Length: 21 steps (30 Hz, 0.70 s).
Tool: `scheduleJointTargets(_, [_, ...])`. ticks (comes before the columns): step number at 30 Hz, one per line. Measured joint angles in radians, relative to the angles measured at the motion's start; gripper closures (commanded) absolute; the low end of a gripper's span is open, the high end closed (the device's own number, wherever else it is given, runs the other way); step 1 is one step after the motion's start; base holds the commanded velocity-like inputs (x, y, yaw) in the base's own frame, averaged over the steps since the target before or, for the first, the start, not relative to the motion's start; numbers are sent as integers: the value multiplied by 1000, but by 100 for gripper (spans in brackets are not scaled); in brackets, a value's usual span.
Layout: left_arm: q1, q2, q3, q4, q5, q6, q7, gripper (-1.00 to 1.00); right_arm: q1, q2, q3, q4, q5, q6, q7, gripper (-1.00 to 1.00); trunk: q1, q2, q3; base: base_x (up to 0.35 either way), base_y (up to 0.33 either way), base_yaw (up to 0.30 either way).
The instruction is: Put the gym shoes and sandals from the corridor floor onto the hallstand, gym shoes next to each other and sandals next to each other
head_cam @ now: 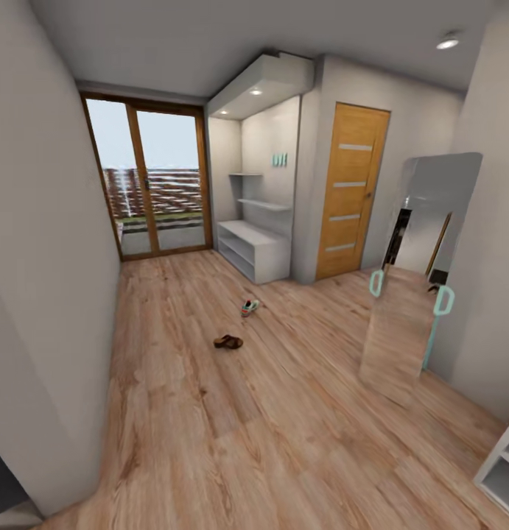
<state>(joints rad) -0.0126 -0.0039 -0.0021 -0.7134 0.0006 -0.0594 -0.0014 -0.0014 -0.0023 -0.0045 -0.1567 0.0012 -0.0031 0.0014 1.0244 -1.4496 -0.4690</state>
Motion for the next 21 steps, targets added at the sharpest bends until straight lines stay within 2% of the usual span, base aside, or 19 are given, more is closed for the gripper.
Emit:
scheduleJointTargets(5, [-1, 1, 2, 3, 3, -43, 0, -100, 0, 0, 0, -18, 3, 0, 0, -100, 0, 0, 0, 347, -32, 0])
scheduleJointTargets(6, [-1, 1, 3, 14, 5, -68, 0, -100, 0, -1, 0, -38, 5, 0, 0, -100, 0, 0, 0, 348, -4, 0])
scheduleJointTargets(13, [-1, 2, 3, 13, 2, -74, 0, -100, 0, -1, 2, -47, 7, 0, 0, -100, 0, 0, 0, 348, -1, 0])
scheduleJointTargets(17, [-19, 2, 3, -14, -3, -71, 0, -100, 0, -1, 2, -165, 7, 0, 0, -100, 0, 0, 0, 348, 0, 0])
scheduleJointTargets(21, [-72, 2, 2, -68, -4, -45, 1, -100, 0, -1, 3, -298, 7, 1, 0, -100, 0, 0, 0, 348, 0, 0])
